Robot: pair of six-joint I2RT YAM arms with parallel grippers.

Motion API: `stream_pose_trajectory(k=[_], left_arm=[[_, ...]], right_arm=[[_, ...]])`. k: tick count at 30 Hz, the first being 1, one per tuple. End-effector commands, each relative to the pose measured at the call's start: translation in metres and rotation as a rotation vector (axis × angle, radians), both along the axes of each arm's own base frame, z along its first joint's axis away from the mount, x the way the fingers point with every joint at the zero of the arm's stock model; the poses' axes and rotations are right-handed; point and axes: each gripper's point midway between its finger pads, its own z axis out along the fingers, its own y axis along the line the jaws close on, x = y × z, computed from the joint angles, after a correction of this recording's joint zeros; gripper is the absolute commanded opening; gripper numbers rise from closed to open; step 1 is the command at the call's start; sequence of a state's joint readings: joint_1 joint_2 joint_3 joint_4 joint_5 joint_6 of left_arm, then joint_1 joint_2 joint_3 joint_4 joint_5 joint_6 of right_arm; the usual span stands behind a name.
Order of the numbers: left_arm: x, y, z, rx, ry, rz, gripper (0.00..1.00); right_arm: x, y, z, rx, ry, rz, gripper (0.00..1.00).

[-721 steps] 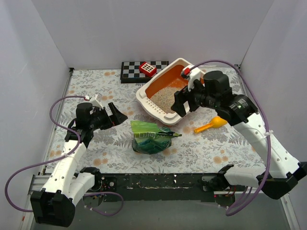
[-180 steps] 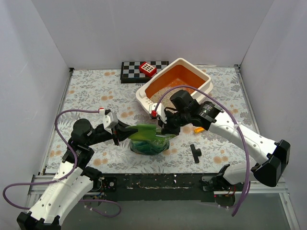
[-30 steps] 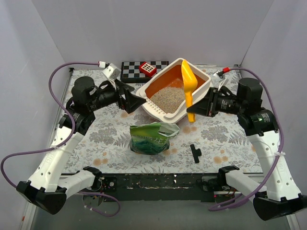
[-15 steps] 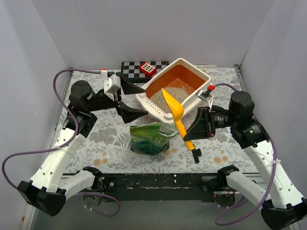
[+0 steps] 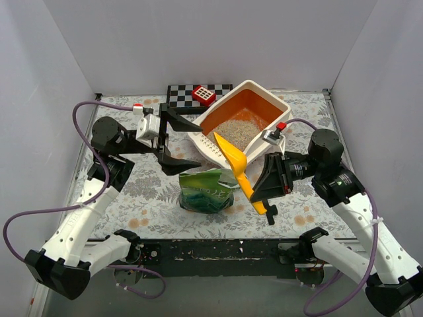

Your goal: Fill the litter box with clean litter

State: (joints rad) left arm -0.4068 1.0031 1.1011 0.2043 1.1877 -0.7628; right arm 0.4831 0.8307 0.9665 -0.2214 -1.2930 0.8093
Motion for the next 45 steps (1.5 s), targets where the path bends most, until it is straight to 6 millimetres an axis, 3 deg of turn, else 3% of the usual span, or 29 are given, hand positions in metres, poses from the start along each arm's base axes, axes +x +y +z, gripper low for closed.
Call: stream_pose_trajectory(k=[1, 16, 23, 31, 37, 42, 45], left_arm=[[-0.001, 0.000, 0.006, -0.013, -0.030, -0.016, 0.98], [-0.003, -0.003, 0.014, -0.033, -0.032, -0.069, 0.98], [-0.009, -0.004, 0.011, -0.026, -0.026, -0.118, 0.98], [-0.010, -0.004, 0.003, 0.005, -0.013, -0.154, 0.90], [-0.011, -0.004, -0.001, 0.018, -0.013, -0.171, 0.78], [-0.012, -0.005, -0.004, 0.031, -0.008, -0.190, 0.45], [-0.013, -0.005, -0.003, 0.027, -0.016, -0.191, 0.36]], right_arm=[[-0.003, 0.009, 0.006, 0.031, -0.054, 0.038, 0.01], [-0.008, 0.032, -0.003, 0.017, -0.037, 0.071, 0.01], [-0.012, 0.040, 0.002, 0.022, -0.040, 0.087, 0.01], [-0.014, 0.045, 0.010, 0.032, -0.050, 0.098, 0.01], [-0.016, 0.047, 0.013, 0.034, -0.052, 0.102, 0.01], [-0.018, 0.048, 0.014, 0.037, -0.055, 0.105, 0.01], [-0.018, 0.050, 0.011, 0.033, -0.049, 0.105, 0.01]])
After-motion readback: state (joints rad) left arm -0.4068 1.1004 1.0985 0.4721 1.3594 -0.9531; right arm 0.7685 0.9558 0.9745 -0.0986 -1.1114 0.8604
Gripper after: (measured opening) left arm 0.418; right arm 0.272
